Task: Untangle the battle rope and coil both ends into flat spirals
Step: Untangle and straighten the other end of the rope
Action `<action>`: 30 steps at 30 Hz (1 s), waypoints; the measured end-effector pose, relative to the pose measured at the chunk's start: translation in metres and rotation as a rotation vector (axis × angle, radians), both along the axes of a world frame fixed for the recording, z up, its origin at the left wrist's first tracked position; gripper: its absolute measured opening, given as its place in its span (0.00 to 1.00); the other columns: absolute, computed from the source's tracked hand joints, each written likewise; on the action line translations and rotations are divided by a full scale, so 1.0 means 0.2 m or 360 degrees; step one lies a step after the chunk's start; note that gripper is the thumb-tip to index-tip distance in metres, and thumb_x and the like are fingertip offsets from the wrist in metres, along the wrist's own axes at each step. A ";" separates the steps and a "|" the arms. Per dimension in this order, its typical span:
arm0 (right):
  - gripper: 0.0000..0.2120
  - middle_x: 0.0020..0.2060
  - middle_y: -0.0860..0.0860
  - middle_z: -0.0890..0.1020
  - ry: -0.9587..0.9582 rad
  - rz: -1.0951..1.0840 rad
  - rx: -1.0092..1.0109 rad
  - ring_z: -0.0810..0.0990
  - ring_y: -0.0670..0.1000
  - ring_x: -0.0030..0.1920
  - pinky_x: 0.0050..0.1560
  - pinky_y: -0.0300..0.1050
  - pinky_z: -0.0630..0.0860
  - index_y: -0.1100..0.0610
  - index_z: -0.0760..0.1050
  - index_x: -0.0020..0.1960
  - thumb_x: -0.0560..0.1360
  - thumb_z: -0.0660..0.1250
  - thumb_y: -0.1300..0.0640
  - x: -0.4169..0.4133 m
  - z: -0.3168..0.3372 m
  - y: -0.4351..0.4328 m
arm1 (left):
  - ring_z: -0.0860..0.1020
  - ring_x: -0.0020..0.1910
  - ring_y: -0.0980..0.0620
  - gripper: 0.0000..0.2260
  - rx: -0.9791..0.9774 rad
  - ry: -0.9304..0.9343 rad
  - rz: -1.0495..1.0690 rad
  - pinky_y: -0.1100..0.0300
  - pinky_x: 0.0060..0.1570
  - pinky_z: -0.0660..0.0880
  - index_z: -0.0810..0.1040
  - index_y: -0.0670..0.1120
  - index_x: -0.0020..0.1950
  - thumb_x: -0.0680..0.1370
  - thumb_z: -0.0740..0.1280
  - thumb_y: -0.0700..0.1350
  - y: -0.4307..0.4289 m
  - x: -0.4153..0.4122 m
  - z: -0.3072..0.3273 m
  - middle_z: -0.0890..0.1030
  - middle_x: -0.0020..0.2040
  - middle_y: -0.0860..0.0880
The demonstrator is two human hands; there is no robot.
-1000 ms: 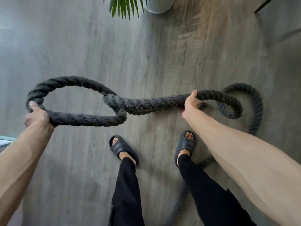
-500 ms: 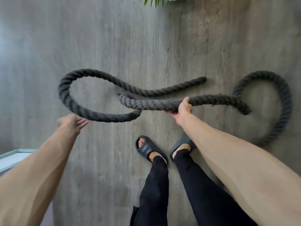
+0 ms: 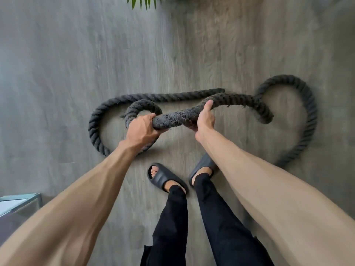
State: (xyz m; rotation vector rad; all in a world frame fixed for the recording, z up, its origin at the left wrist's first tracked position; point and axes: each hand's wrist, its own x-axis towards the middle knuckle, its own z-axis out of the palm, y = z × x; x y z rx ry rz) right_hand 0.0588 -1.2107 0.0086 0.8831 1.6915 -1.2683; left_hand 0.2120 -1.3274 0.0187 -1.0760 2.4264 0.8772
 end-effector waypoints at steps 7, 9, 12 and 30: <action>0.27 0.68 0.56 0.76 0.0249 0.1585 -0.0056 0.79 0.54 0.61 0.58 0.47 0.76 0.51 0.62 0.77 0.80 0.65 0.55 0.23 0.07 0.04 | 0.82 0.42 0.42 0.27 0.0051 -0.0291 0.0576 0.55 0.39 0.74 0.80 0.37 0.42 0.71 0.72 0.63 -0.14 -0.22 0.19 0.81 0.37 0.42; 0.40 0.76 0.52 0.67 0.0192 0.1863 -0.0261 0.68 0.53 0.73 0.66 0.45 0.67 0.46 0.56 0.79 0.75 0.74 0.48 0.33 0.10 0.03 | 0.80 0.34 0.46 0.27 0.0256 -0.0312 0.0680 0.58 0.31 0.71 0.77 0.39 0.37 0.69 0.72 0.65 -0.21 -0.23 0.26 0.79 0.31 0.46; 0.45 0.78 0.49 0.63 0.0231 0.1971 -0.0522 0.62 0.52 0.77 0.66 0.41 0.61 0.46 0.55 0.80 0.71 0.74 0.38 0.47 0.16 -0.09 | 0.77 0.24 0.53 0.27 0.0566 -0.0299 0.0874 0.64 0.22 0.69 0.76 0.42 0.37 0.66 0.75 0.66 -0.27 -0.25 0.35 0.77 0.26 0.50; 0.23 0.60 0.57 0.83 0.0025 0.0321 -0.0414 0.83 0.56 0.60 0.48 0.46 0.75 0.59 0.77 0.66 0.84 0.57 0.44 0.69 0.25 -0.65 | 0.79 0.54 0.47 0.17 0.0442 0.0208 0.0031 0.44 0.63 0.70 0.80 0.47 0.53 0.82 0.58 0.57 -0.78 0.31 0.21 0.81 0.49 0.50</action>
